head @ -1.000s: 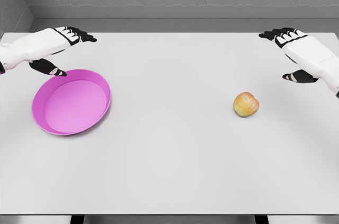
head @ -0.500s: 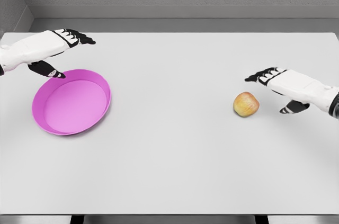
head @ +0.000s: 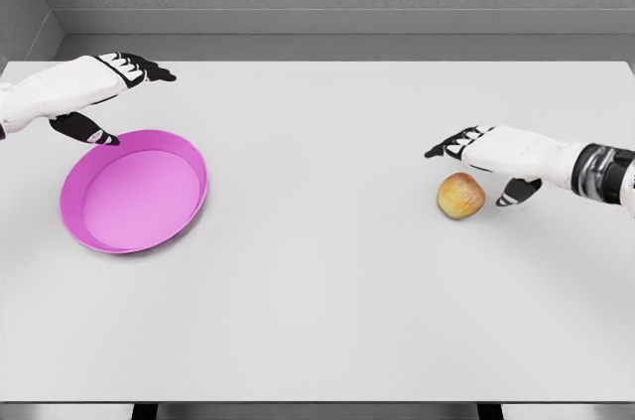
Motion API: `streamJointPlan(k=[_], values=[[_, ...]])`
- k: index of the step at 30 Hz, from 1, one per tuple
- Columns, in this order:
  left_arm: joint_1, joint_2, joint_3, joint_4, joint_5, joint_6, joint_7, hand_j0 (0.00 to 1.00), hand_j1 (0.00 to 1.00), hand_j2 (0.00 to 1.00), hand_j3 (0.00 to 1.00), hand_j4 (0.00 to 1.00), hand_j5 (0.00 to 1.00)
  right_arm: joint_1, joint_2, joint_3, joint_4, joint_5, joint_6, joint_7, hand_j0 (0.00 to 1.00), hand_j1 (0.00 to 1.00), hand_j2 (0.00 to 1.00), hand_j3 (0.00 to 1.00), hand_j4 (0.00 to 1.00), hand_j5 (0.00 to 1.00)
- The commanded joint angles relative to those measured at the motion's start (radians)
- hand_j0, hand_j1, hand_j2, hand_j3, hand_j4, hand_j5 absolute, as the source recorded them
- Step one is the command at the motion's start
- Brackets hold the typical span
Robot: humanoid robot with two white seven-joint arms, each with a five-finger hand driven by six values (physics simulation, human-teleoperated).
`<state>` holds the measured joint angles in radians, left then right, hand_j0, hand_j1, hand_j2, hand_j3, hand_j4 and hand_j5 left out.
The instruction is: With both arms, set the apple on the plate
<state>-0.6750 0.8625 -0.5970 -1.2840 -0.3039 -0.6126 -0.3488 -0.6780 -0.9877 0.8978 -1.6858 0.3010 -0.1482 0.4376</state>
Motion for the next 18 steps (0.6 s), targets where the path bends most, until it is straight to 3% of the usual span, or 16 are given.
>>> streamJointPlan(k=[1,12,14,15,17,18], values=[[0.0,-0.002,0.002,0.002,0.005,0.002,0.001,1.0,1.0,1.0,1.0,1.0,1.0,0.0,0.021,0.047,0.02,-0.002,0.001,0.003,1.0,1.0,1.0,1.0,1.0,1.0],[0.0,-0.013,0.009,0.002,-0.02,0.002,0.001,1.0,1.0,1.0,1.0,1.0,1.0,0.0,0.026,0.073,0.032,-0.002,0.002,0.001,0.98,0.98,0.98,0.98,0.98,0.98],[0.0,-0.013,0.009,0.002,-0.018,0.002,0.001,1.0,1.0,1.0,1.0,1.0,1.0,0.0,0.026,0.075,0.037,-0.002,0.002,0.001,0.91,0.91,0.91,0.91,0.91,0.91],[0.0,-0.014,0.009,0.002,-0.018,0.002,0.001,1.0,1.0,1.0,1.0,1.0,1.0,0.0,0.026,0.075,0.037,-0.002,0.002,0.001,0.81,0.81,0.81,0.81,0.81,0.81],[0.0,-0.014,0.009,0.002,-0.018,0.002,0.001,1.0,1.0,1.0,1.0,1.0,1.0,0.002,0.026,0.084,0.038,-0.002,0.002,0.001,0.74,0.74,0.74,0.74,0.74,0.74],[0.0,-0.014,0.009,0.002,-0.018,0.002,0.001,1.0,1.0,1.0,1.0,1.0,1.0,0.002,0.026,0.087,0.041,-0.002,0.002,0.001,0.65,0.65,0.65,0.65,0.65,0.65]])
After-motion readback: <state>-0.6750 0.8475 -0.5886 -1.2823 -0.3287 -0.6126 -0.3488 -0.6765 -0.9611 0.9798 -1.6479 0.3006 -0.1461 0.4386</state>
